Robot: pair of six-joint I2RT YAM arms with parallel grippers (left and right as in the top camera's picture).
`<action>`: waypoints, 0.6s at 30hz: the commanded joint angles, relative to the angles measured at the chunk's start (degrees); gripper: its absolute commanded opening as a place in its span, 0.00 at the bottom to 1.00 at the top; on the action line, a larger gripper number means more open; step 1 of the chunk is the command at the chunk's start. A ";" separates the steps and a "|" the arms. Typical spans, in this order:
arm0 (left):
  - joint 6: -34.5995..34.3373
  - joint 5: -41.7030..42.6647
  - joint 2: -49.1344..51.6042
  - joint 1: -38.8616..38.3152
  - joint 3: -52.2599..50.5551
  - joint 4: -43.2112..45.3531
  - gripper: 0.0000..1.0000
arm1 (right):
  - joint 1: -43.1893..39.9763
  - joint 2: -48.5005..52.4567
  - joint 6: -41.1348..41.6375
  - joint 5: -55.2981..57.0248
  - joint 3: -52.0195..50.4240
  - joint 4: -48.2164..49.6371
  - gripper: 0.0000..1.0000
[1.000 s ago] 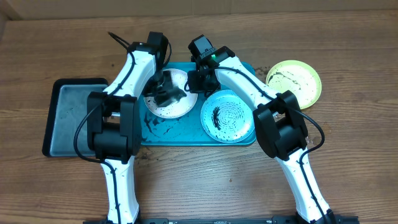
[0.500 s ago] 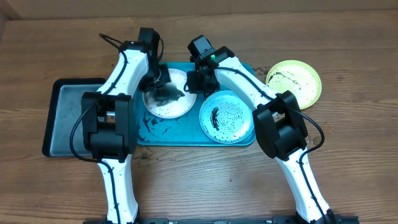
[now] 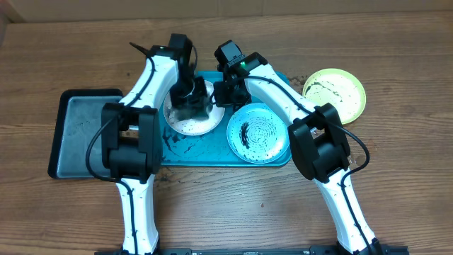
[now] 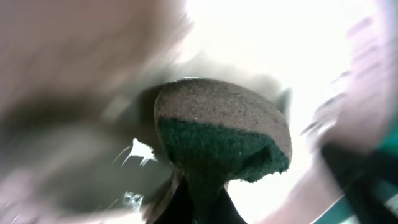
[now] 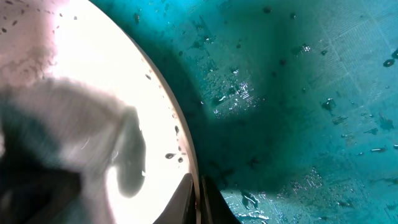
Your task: Clean dirty plates on tray and stack at the side
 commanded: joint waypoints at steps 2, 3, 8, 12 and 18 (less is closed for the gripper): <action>3.93 -1.55 0.85 5.68 5.31 -7.85 0.04 | 0.15 1.88 -1.07 2.67 -1.14 -1.40 0.04; 3.89 -1.66 0.83 6.56 5.88 -9.07 0.04 | 0.15 1.88 -1.05 2.67 -1.14 -1.33 0.04; 3.89 -4.46 0.83 8.72 5.90 -9.53 0.04 | 0.15 1.88 -1.05 2.67 -1.14 -1.20 0.04; 3.65 -5.75 0.81 9.22 6.86 -9.35 0.04 | 0.15 1.88 -1.05 2.64 -1.14 -1.68 0.04; 3.74 -1.84 0.83 8.24 7.08 -7.43 0.04 | 0.15 1.88 -1.03 2.67 -1.14 -1.77 0.04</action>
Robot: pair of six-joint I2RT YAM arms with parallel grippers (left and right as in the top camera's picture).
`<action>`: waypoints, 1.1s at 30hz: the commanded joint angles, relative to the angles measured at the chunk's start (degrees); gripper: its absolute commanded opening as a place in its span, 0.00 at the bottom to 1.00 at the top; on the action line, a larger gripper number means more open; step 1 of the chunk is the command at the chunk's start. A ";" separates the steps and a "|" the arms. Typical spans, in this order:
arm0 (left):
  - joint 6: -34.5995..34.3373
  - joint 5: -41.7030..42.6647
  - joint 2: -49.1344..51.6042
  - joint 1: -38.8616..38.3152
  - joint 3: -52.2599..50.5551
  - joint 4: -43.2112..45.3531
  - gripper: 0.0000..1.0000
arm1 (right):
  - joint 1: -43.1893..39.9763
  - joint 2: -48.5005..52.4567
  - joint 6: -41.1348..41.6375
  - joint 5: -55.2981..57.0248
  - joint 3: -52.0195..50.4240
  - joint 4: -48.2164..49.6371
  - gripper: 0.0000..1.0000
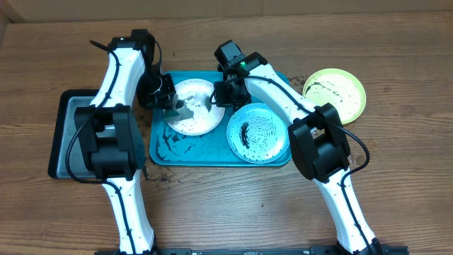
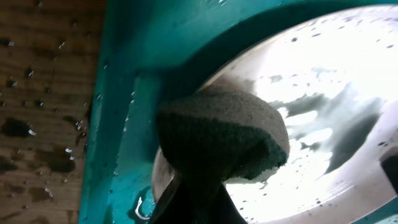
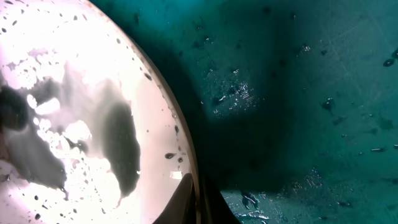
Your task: Clean dirty plates on tray and stack at the side
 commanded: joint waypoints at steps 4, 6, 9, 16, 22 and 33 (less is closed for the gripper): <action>2.56 4.59 0.66 -3.48 1.62 3.41 0.04 | 0.15 1.88 -1.03 2.69 -1.18 -1.29 0.04; 1.51 4.37 1.05 -5.31 1.57 5.01 0.04 | 0.15 1.88 -1.03 2.69 -1.18 -1.25 0.04; -1.33 3.21 1.75 -8.00 0.79 7.30 0.04 | 0.15 1.88 -1.03 2.71 -1.18 -1.25 0.04; -5.79 -1.01 2.34 -10.84 -4.20 10.64 0.04 | 0.15 1.88 -1.03 2.71 -1.18 -1.57 0.04; -5.95 -13.64 2.34 -10.84 -10.01 12.24 0.05 | 0.15 1.88 -1.03 2.71 -1.18 -1.29 0.04; -13.35 -43.23 1.55 -9.92 -9.05 4.92 0.04 | -0.37 1.88 -1.03 2.73 -1.16 -1.51 0.04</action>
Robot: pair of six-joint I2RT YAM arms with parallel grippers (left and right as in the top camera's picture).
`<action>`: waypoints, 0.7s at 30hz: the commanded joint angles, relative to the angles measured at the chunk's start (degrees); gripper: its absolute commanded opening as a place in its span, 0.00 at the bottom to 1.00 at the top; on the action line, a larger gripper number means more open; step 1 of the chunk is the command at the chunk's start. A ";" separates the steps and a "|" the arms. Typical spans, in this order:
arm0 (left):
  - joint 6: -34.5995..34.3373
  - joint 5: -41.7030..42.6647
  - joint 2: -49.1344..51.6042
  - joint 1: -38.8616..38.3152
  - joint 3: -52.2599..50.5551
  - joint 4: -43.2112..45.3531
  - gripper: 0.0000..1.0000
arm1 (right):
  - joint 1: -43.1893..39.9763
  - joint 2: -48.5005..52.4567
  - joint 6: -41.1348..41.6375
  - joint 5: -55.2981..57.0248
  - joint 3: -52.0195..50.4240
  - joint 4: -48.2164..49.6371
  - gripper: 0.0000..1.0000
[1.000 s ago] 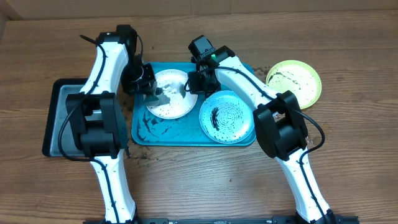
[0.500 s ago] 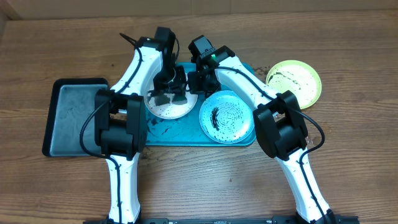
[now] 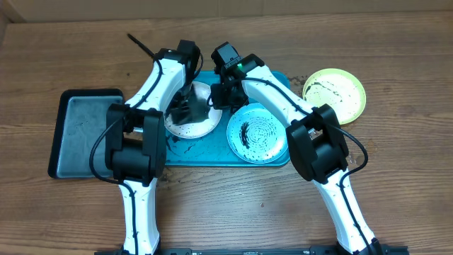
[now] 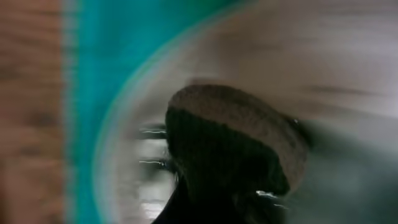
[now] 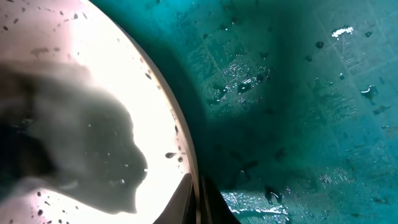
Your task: Clean dirty plates on tray and stack at the side
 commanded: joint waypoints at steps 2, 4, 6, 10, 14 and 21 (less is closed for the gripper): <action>-3.87 -13.18 1.97 1.90 2.08 -3.39 0.05 | -1.36 1.88 -1.03 3.54 -1.03 -1.25 0.04; -4.09 -9.81 0.92 2.08 4.96 -4.37 0.04 | -1.53 1.75 -1.44 3.52 -0.52 -1.51 0.04; -4.04 -5.14 -0.72 2.38 7.93 -4.61 0.04 | -1.60 1.42 -2.19 3.52 0.61 -2.23 0.04; -4.00 4.39 -6.08 4.15 13.00 -4.15 0.04 | -1.57 -0.90 -6.32 4.02 3.65 -3.63 0.04; -3.76 12.59 -12.98 7.69 15.37 -2.95 0.04 | -1.09 -4.79 -10.60 9.33 6.67 -5.16 0.04; 0.90 15.52 -21.35 16.24 15.37 -6.69 0.04 | 2.97 -12.20 -19.17 31.08 9.90 -6.95 0.04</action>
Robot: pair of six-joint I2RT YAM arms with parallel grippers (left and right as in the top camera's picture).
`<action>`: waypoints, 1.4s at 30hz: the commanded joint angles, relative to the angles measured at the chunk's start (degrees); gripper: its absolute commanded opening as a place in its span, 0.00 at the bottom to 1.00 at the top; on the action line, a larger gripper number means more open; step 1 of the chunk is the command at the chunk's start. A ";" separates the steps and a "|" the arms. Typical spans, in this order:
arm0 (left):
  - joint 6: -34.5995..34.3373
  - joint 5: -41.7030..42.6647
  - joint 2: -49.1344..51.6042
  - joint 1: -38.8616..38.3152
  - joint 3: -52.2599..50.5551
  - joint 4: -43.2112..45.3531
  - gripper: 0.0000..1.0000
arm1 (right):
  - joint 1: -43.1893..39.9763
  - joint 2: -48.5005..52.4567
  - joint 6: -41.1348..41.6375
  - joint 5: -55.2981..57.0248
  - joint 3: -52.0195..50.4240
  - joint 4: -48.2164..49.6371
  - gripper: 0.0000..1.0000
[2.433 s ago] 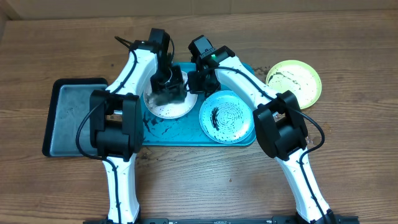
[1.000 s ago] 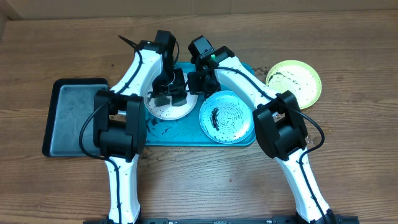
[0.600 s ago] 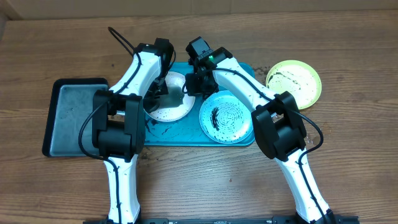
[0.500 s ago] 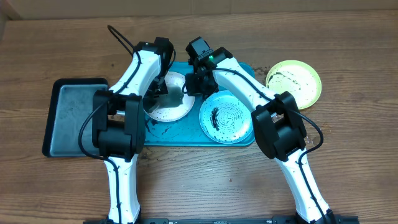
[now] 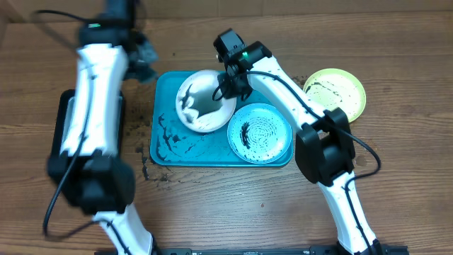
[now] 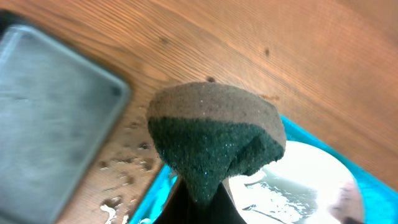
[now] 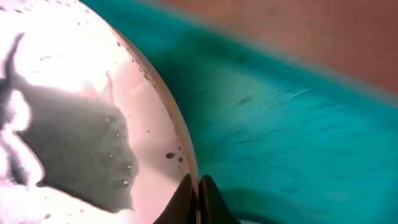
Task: Clean dirty plates on tray and stack at the side
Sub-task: 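Lift the white plate with the right gripper and carry it onto the yellow plate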
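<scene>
My right gripper [image 7: 199, 186] is shut on the rim of the white plate [image 7: 74, 118]. That plate [image 5: 205, 103] is tilted up over the teal tray [image 5: 212, 152], with dark smears and water on its face. My left gripper [image 6: 199, 208] is shut on a brown-and-green sponge [image 6: 214, 134]. It hangs raised over the wood off the tray's far left corner, and its arm is blurred in the overhead view. A blue plate [image 5: 259, 132] with dark dirt lies on the tray's right half. A soiled yellow-green plate [image 5: 334, 92] rests on the table to the right.
A dark tray [image 6: 50, 124] lies on the table left of the teal tray, partly hidden under my left arm [image 5: 92, 99] in the overhead view. Water drops and dark smears [image 5: 170, 142] mark the teal tray's left half and the wood beside it.
My left gripper with the sponge has gone from the white plate's face to above the wood at the tray's far left corner. The right gripper has tipped the plate up off the tray.
The sponge was pressed on the white plate while my right gripper held the plate's rim. Then it sat at the plate's left edge, then back on the middle. Now the sponge is off the plate, which is tilted up in the right gripper.
</scene>
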 commanded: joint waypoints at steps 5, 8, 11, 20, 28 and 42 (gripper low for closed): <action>3.34 1.29 -1.64 9.01 0.13 -5.44 0.04 | 8.70 -10.10 -15.43 25.53 3.06 1.66 0.04; 3.39 1.27 -1.55 12.39 0.02 -7.19 0.04 | 13.05 -10.34 -22.49 36.94 3.06 2.01 0.04; 3.87 1.27 -1.55 14.73 0.02 -8.20 0.04 | 16.85 -10.34 -29.38 46.25 3.06 3.82 0.04; 4.22 1.49 -1.55 16.39 0.00 -9.49 0.04 | 24.59 -10.34 -47.65 58.38 3.06 17.40 0.04; 4.20 1.46 -1.55 16.28 0.00 -9.44 0.04 | 25.11 -10.34 -52.61 59.45 3.06 19.41 0.04; 4.20 1.64 -1.55 16.26 0.00 -9.49 0.04 | 9.60 -10.32 -27.96 15.37 2.49 2.71 0.04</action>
